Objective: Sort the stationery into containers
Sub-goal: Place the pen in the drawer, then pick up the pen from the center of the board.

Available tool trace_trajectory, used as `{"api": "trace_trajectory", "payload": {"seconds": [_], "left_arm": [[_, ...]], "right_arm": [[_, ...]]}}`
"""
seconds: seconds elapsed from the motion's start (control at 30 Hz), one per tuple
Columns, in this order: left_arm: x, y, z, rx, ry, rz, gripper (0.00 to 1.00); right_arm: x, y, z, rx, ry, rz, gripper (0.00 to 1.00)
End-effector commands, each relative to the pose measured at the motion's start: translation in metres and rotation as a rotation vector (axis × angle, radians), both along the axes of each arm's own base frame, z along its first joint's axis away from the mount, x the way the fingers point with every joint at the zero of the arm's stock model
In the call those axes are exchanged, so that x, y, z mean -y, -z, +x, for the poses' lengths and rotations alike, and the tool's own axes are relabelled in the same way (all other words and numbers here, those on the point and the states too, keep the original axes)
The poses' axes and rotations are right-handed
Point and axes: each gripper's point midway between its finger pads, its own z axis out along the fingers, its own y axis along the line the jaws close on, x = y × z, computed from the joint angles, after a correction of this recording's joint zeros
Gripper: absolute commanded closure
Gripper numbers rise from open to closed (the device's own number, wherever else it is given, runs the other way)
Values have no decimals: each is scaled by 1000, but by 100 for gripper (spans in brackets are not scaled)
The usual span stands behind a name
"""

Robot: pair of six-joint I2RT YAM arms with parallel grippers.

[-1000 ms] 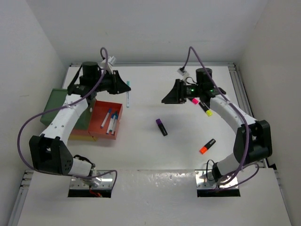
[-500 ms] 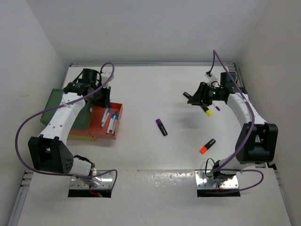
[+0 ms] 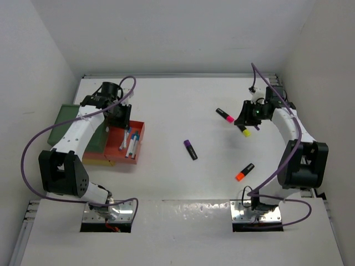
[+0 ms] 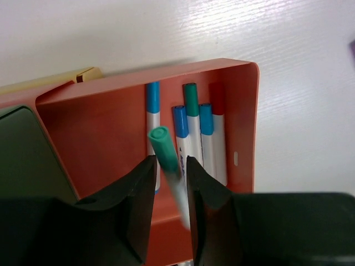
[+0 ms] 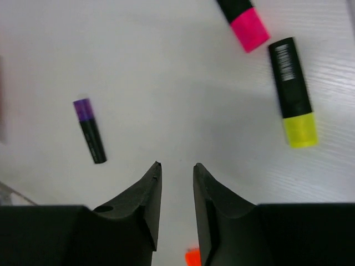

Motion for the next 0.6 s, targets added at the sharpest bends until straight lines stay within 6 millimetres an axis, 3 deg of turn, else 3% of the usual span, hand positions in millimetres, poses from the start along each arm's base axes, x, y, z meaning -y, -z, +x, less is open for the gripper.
{"api": "trace_trajectory", "payload": {"seconds": [0.0, 0.1, 0.27, 0.3, 0.33, 0.37, 0.4, 0.43, 0.5, 0.57], "left_arm": [[-4, -15, 6, 39, -10, 7, 61], [-2, -27, 8, 74, 8, 2, 52], [8, -48, 12, 132, 93, -17, 50], [11, -50, 12, 138, 107, -27, 50], [13, -55, 14, 150, 124, -26, 50], [16, -58, 15, 156, 136, -19, 50], [17, -62, 16, 168, 145, -17, 50], [19, -62, 17, 171, 156, -14, 50], [24, -65, 17, 179, 182, -20, 45], [28, -66, 17, 180, 193, -32, 40]], "right_arm": [[38, -1, 21, 73, -36, -193, 73], [67, 3, 32, 74, -38, -280, 79], [110, 8, 55, 88, -92, -406, 82], [116, 23, 53, 34, -112, -405, 83], [126, 16, 63, 53, -134, -446, 84], [130, 20, 65, 39, -150, -459, 84], [134, 36, 61, -22, -174, -454, 84], [140, 30, 70, -7, -182, -475, 84], [144, 46, 69, -59, -229, -479, 80], [147, 45, 78, -54, -243, -488, 74]]}}
